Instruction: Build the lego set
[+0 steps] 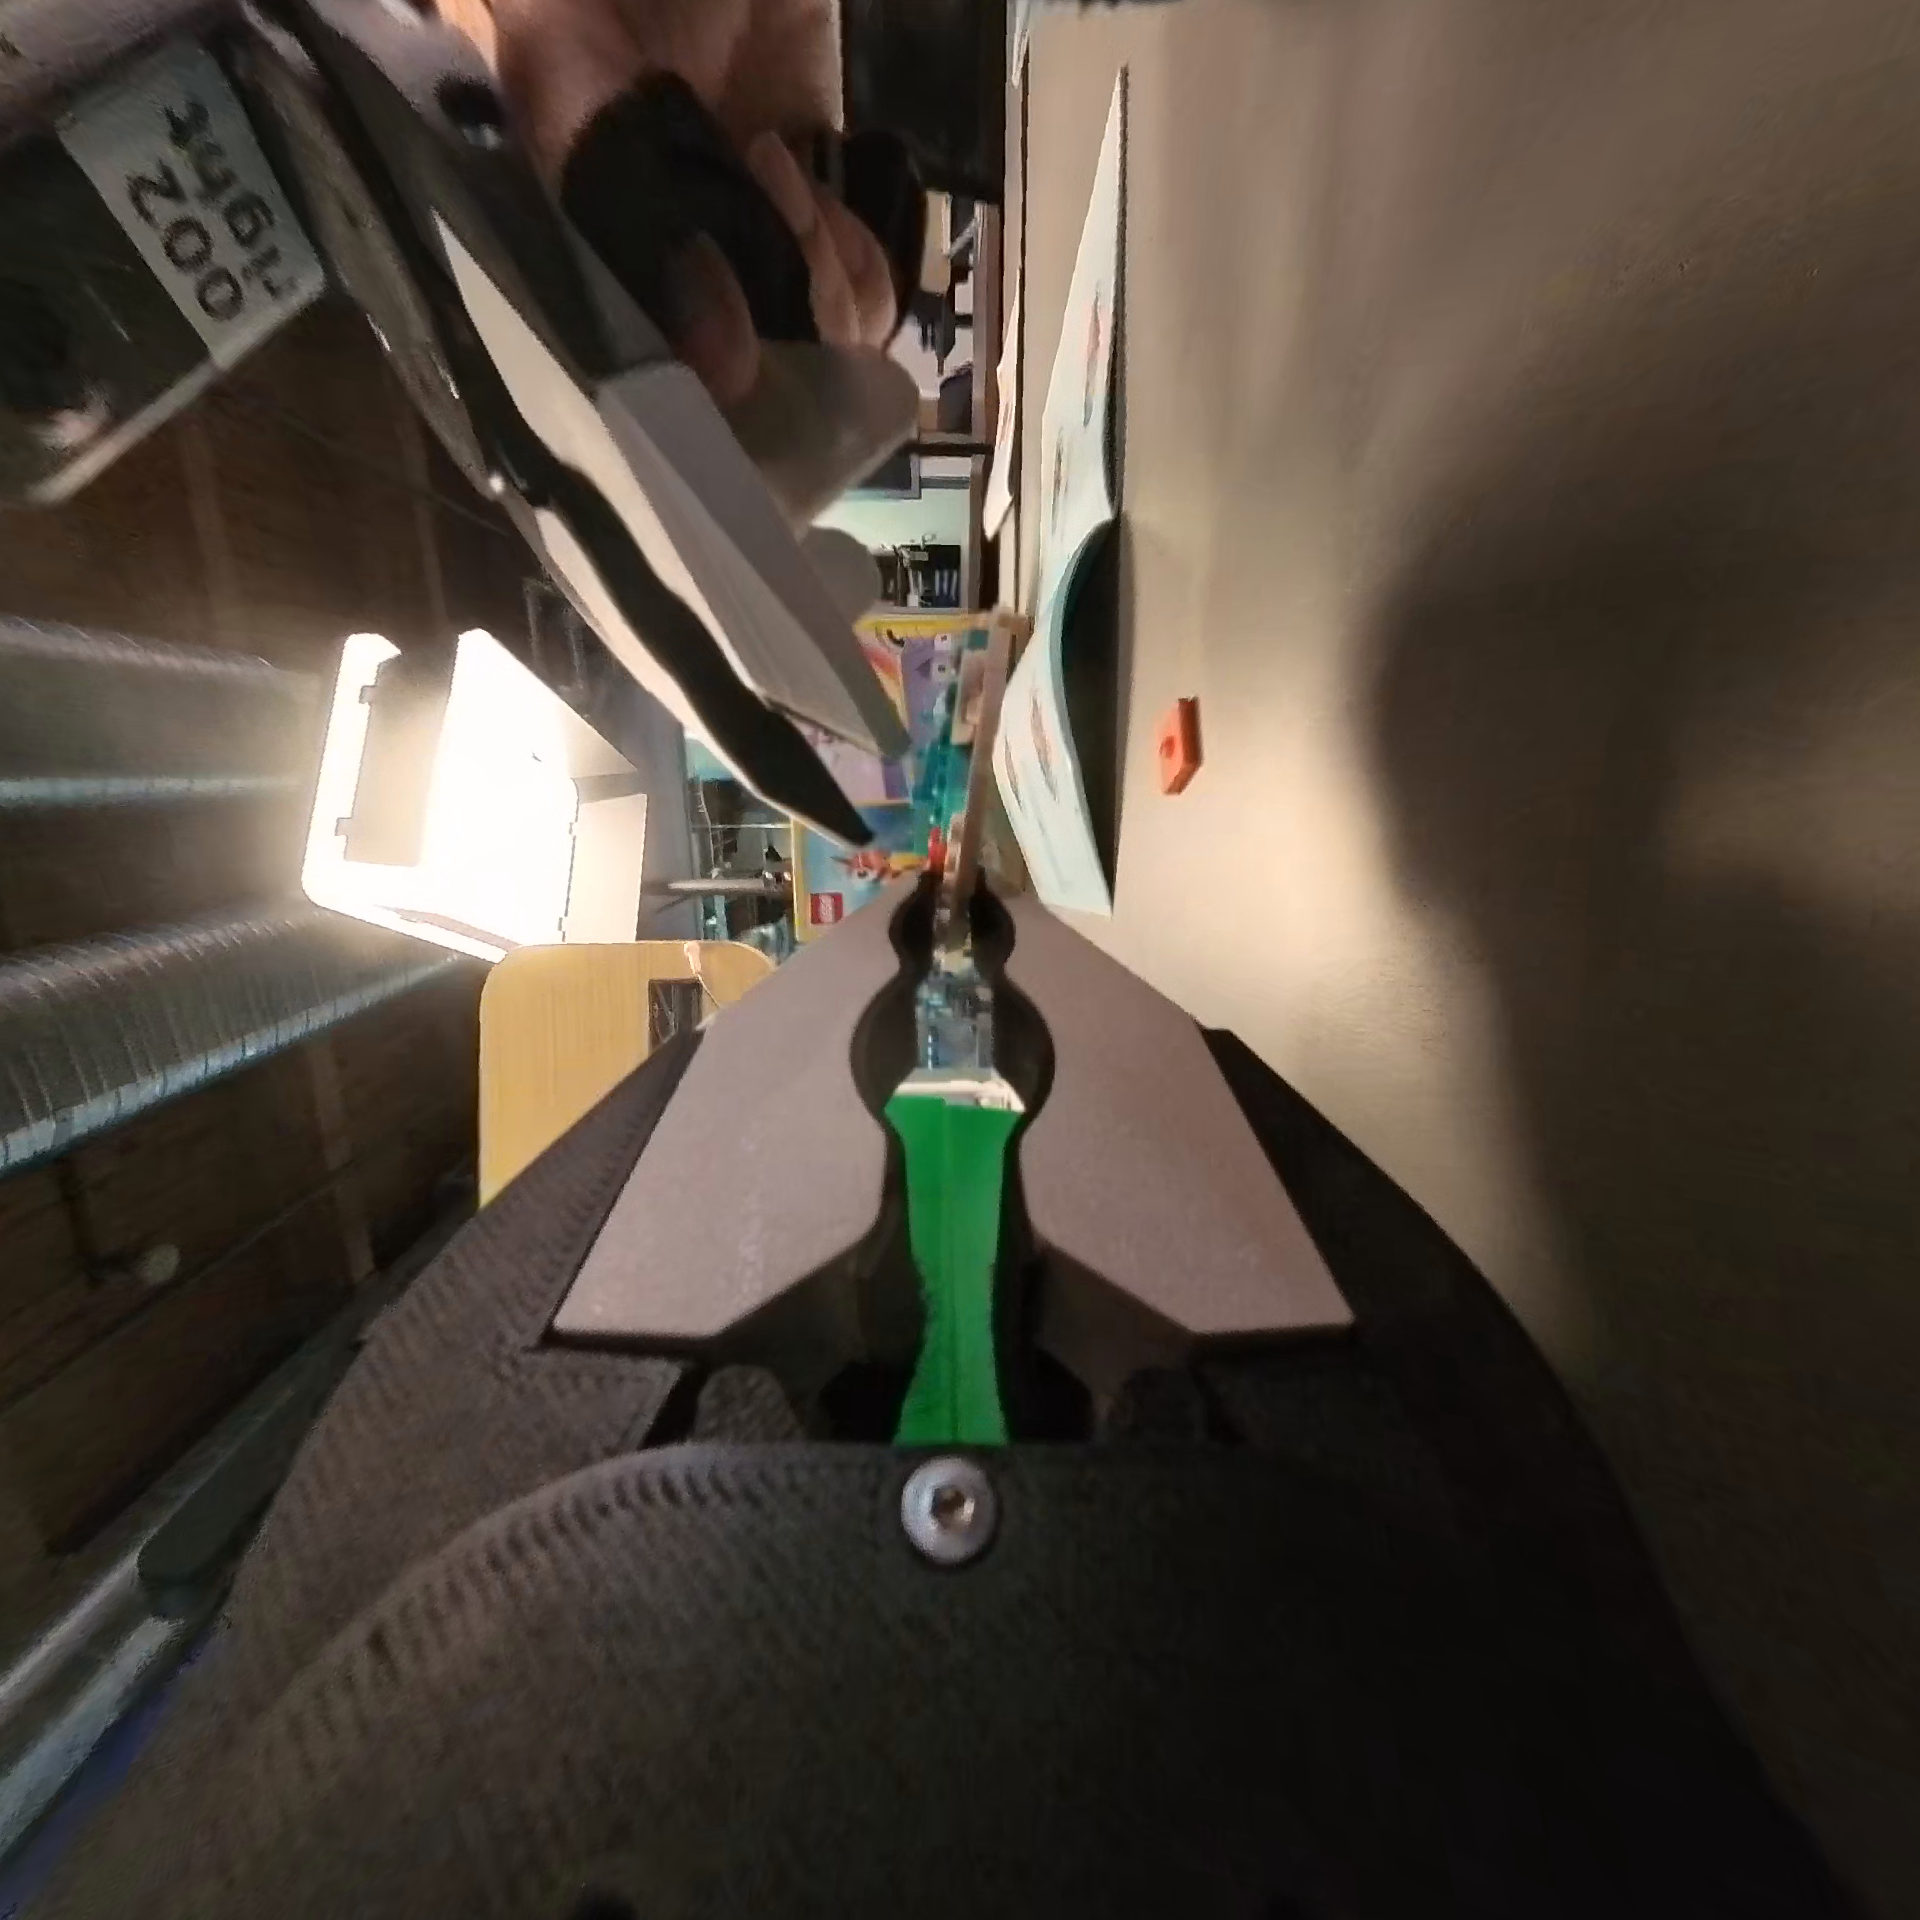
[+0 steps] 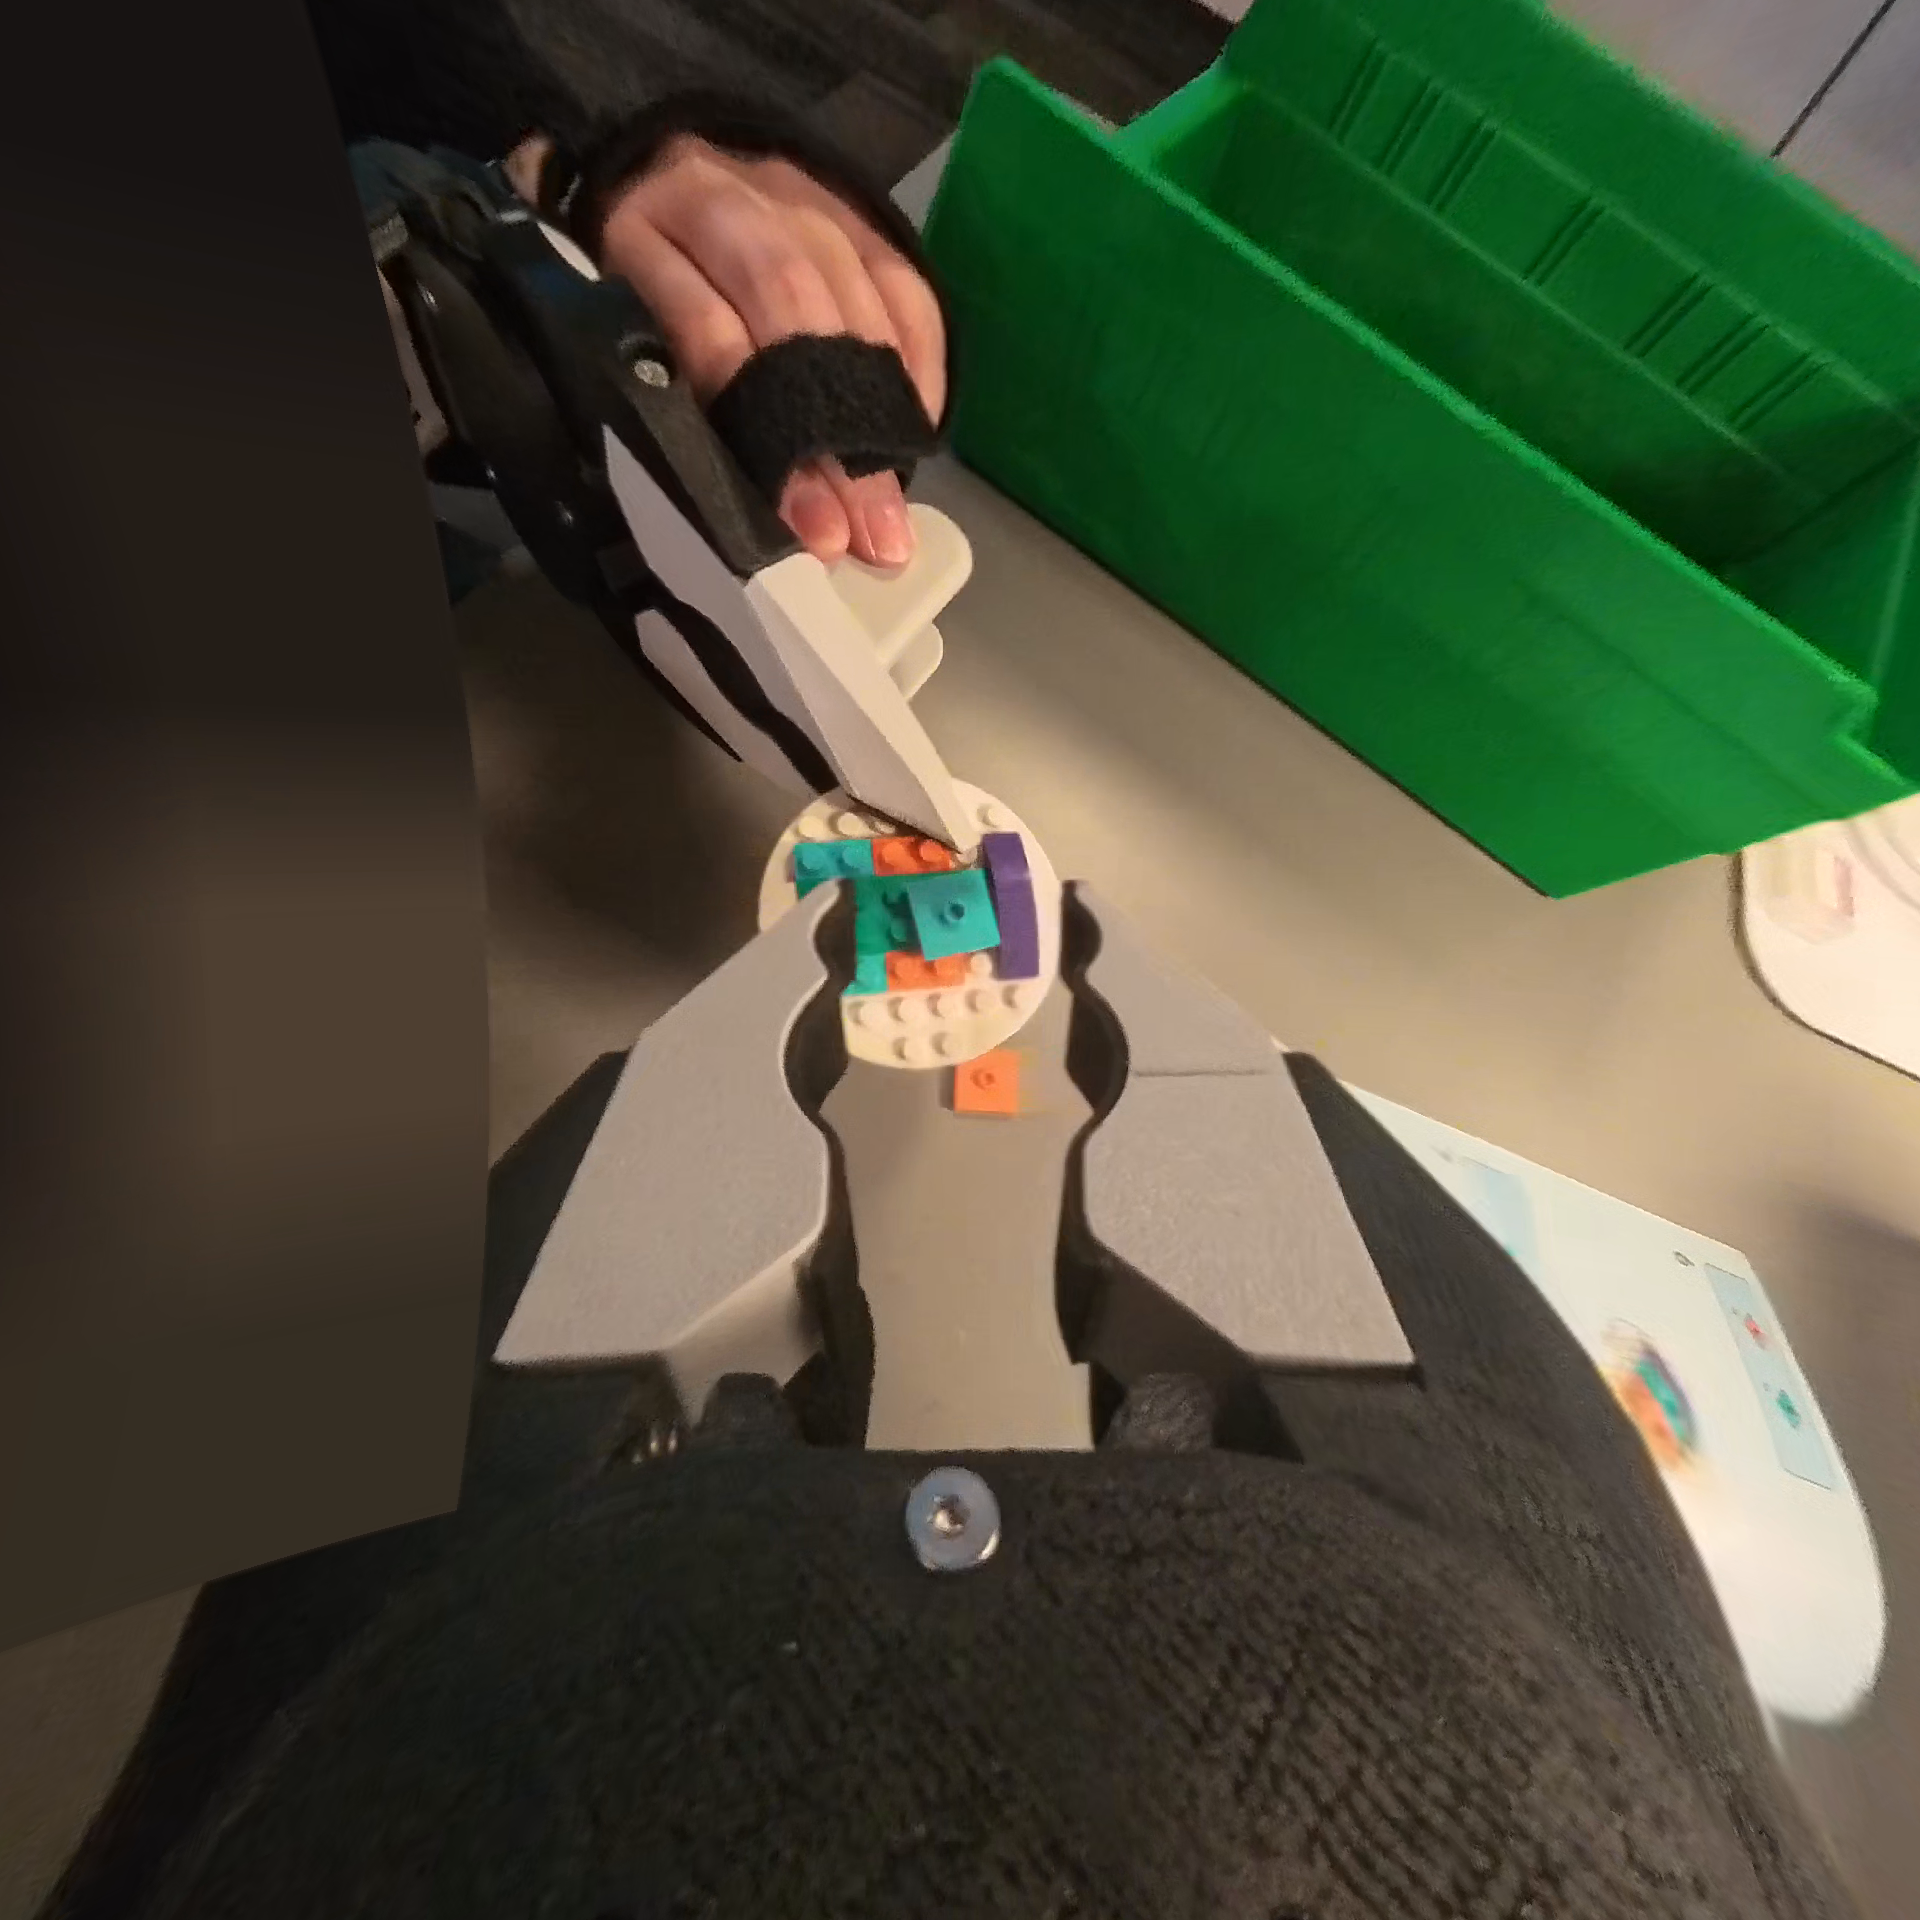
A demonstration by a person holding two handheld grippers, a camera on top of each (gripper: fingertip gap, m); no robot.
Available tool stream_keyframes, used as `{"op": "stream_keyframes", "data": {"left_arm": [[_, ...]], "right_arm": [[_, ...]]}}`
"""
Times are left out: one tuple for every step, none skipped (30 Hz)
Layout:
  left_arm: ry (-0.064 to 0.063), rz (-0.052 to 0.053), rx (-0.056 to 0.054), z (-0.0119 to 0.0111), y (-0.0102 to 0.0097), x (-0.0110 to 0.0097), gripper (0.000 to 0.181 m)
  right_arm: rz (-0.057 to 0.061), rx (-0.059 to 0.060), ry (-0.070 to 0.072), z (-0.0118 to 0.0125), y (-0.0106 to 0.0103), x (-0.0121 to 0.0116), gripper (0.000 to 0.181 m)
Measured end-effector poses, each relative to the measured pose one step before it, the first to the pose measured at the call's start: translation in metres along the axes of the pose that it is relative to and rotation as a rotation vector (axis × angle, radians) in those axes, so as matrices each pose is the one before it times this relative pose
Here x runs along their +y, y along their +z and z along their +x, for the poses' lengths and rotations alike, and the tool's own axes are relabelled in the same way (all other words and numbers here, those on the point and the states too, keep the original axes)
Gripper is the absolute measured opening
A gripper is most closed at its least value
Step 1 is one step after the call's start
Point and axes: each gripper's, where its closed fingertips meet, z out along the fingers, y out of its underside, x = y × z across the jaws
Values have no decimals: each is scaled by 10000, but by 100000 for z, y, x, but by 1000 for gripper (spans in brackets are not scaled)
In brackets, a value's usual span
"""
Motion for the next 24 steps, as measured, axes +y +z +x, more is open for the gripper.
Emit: {"op": "stream_keyframes", "data": {"left_arm": [[-143,-123,20,-98,118,316,5],[-224,-94,20,-165,106,315,5],[-266,-95,30,-206,122,314,5],[-258,-101,15,-250,127,327,5],[-223,-102,-12,-307,137,312,5],[-185,-115,10,-265,153,299,5],[-150,-80,-5,-239,153,221,5],[-97,-34,-3,-196,131,105,5],[-58,-37,-20,-168,140,55,5],[-43,-25,-19,-109,125,6,5],[-33,0,-13,-67,113,-75,5],[-34,-19,7,-6,112,-61,5],[-31,-47,35,55,113,-44,5],[-29,-46,57,105,100,-44,5],[-43,-48,63,134,85,-44,5],[-22,-15,38,122,63,-64,5],[-1,-5,34,121,40,-65,5],[18,-16,29,107,53,-36,5],[27,-15,23,90,28,-22,5],[25,2,-3,43,20,-24,5],[-6,-19,15,48,30,3,5],[-37,-24,42,84,44,17,5],[-43,-43,89,171,54,44,5],[-10,-62,48,145,68,42,5]], "right_arm": [[96,299,-177,361,-444,-141,47],[127,313,-257,272,-497,-151,57],[84,292,-346,130,-424,-69,64],[-102,348,-545,26,-261,193,71],[-223,378,-703,-129,-35,318,77],[-241,508,-747,-70,152,267,83],[-180,620,-748,20,251,71,84],[-88,637,-716,55,252,-90,82],[-135,494,-671,-45,273,-33,78],[-344,568,-589,223,288,275,72],[-449,239,-515,-102,333,456,68],[-471,338,-345,177,309,487,64],[-312,327,-288,209,254,289,59],[-139,193,-237,49,196,68,55],[-90,151,-165,-4,177,-7,51],[-120,189,-150,69,182,52,50],[-78,53,-208,-144,183,2,51],[-113,84,-175,-64,177,68,51],[-121,60,-125,-75,185,110,50],[-57,-82,-76,-245,151,57,49],[37,-104,14,-265,110,-59,48],[24,-96,46,-244,96,-32,45],[-80,-43,-18,-155,92,98,45],[-112,0,-101,-90,81,115,44]]}}
